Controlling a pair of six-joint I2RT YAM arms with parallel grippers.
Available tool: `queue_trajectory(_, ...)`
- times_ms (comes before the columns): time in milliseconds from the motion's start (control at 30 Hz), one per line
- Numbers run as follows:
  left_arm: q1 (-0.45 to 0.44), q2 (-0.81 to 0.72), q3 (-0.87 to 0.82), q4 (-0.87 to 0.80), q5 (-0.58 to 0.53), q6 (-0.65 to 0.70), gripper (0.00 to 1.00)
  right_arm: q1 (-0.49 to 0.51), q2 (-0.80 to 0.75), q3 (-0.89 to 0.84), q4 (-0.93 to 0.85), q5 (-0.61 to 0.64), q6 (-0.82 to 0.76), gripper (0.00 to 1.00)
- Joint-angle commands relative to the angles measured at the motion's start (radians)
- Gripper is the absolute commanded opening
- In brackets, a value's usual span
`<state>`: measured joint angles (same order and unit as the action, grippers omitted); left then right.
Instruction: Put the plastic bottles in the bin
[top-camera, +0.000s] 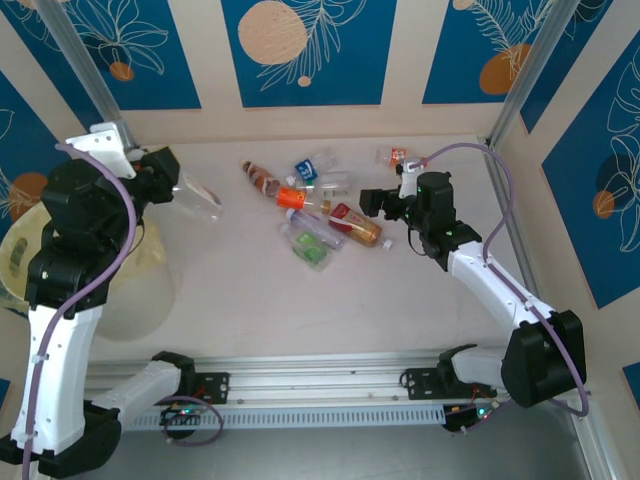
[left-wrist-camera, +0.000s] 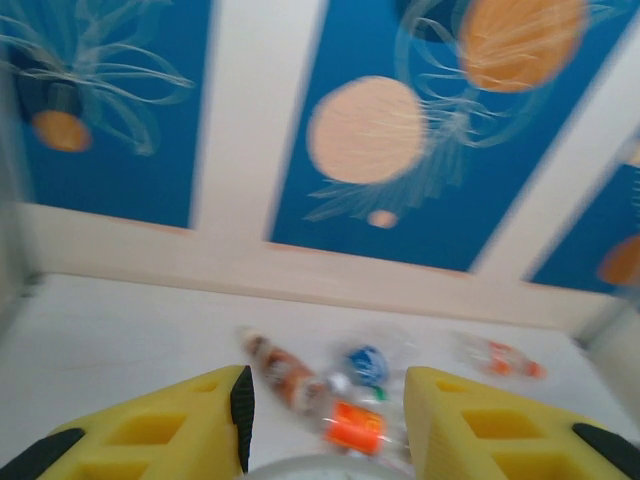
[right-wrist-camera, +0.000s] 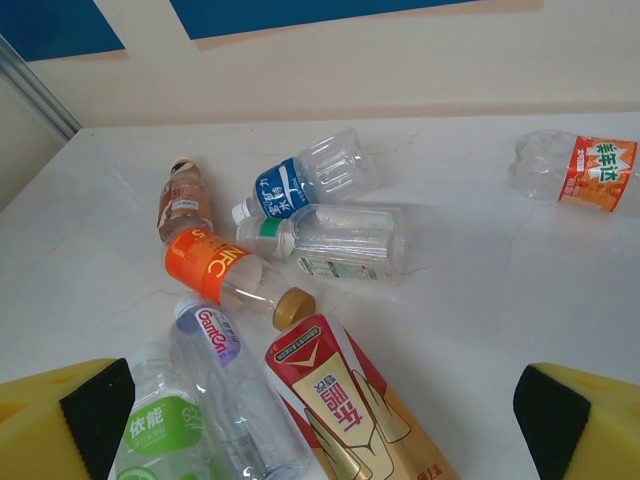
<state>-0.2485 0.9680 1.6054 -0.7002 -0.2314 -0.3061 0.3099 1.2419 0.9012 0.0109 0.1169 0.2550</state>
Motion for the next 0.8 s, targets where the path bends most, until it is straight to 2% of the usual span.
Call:
queue_trajectory(0,0.034,-0.013,0.069,-0.035,-0.357,0.104,0.00,-0.005,-0.009,0.033,-0.001,0.016,0.012,0.99)
queue_trajectory(33,0.060,-0.002,0.100,-0.051,-0.369,0.108,0.00,-0.006,-0.008,0.031,0.001,0.016,0.014,0.99)
queue_trajectory(167,0.190,0.108,0.319,-0.225,-0.225,0.087,0.00,-0.006,0.006,0.030,0.008,0.011,0.022,0.99)
queue_trajectory(333,0.328,0.204,0.473,-0.362,-0.255,0.108,0.00,-0.008,0.017,0.027,0.003,0.019,-0.001,0.99)
queue_trajectory(500,0.480,0.231,0.383,-0.380,-0.225,0.086,0.00,-0.014,0.020,0.014,0.013,0.022,-0.020,0.99)
queue_trajectory(533,0.537,0.236,0.352,-0.381,-0.162,0.066,0.00,-0.015,0.020,0.012,0.013,0.020,-0.022,0.99)
queue_trajectory(633,0.694,0.229,0.261,-0.362,0.121,-0.001,0.00,-0.018,0.018,0.015,-0.004,0.018,-0.028,0.99)
queue_trajectory(767,0.805,0.237,0.171,-0.334,0.283,-0.035,0.00,-0.022,0.013,0.001,-0.006,0.020,-0.031,0.99)
